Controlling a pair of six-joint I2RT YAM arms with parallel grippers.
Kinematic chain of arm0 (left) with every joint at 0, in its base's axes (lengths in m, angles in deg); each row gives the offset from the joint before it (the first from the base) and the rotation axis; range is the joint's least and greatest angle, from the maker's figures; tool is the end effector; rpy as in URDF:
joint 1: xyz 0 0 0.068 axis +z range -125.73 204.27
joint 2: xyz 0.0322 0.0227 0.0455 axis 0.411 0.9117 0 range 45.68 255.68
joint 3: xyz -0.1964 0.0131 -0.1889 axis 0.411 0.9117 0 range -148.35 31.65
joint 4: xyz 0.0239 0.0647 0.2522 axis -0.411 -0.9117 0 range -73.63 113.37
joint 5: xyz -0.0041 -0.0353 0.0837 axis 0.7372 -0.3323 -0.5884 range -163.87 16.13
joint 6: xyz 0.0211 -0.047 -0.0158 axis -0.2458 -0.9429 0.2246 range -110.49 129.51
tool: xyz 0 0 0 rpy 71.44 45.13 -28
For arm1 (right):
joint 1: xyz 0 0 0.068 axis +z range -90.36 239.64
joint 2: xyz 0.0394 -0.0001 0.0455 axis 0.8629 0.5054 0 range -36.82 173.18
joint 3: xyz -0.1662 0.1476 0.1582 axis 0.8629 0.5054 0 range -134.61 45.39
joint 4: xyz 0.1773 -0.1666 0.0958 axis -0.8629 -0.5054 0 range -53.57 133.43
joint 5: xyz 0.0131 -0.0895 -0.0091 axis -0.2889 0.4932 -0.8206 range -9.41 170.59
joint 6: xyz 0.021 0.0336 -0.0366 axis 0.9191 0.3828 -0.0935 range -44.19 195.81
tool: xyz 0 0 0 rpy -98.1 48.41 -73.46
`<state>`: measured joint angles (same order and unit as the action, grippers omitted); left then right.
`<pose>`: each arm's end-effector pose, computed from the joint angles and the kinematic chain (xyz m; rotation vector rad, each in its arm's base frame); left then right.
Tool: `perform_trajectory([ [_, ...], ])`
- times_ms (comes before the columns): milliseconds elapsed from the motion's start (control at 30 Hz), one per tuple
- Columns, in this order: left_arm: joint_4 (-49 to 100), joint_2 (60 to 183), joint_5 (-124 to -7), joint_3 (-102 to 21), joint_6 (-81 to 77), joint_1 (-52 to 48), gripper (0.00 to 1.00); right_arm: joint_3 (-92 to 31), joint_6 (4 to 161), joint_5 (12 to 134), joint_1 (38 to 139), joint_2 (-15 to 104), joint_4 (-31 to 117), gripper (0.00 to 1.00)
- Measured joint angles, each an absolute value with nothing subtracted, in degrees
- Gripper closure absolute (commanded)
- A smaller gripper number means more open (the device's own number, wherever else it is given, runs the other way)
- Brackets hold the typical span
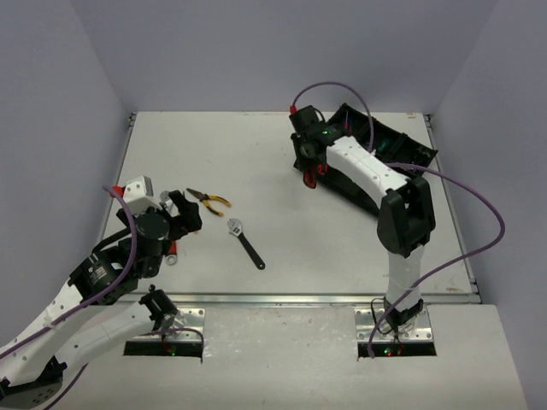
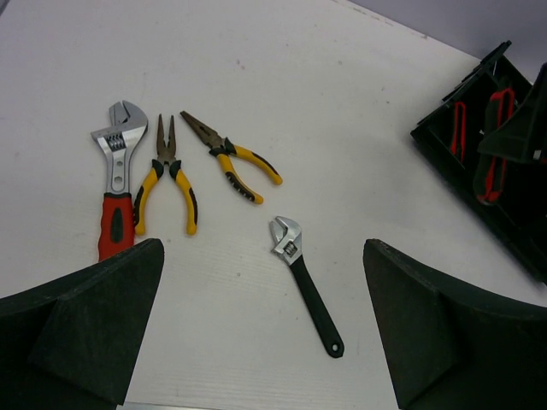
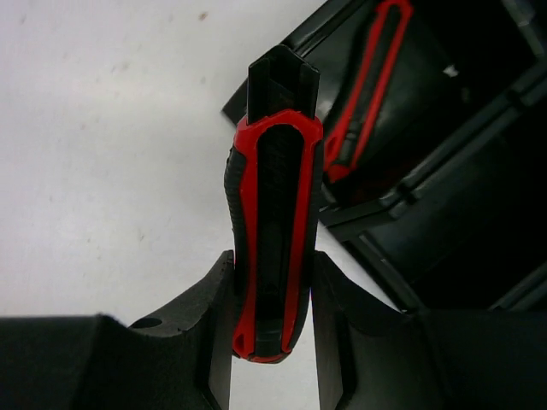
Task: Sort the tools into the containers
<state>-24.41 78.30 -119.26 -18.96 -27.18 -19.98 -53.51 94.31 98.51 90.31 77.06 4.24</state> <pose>0.0880 -0.0502 0.3394 -0.3300 1.9002 -0.1092 0.3859 0.2161 0.2620 -0.1353 2.4482 -0.0216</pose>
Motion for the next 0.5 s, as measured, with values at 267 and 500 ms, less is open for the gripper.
perform_trajectory([
  [267, -24.4, 78.3, -119.2, -18.9, -27.0, -20.0, 0.00, -69.4, 97.3, 108.5, 85.7, 86.2, 4.8, 1.00],
  [500, -24.4, 78.4, -118.9, -18.9, -26.8, -20.0, 0.00, -72.2, 99.2, 111.6, 81.5, 92.3, 6.3, 0.94],
])
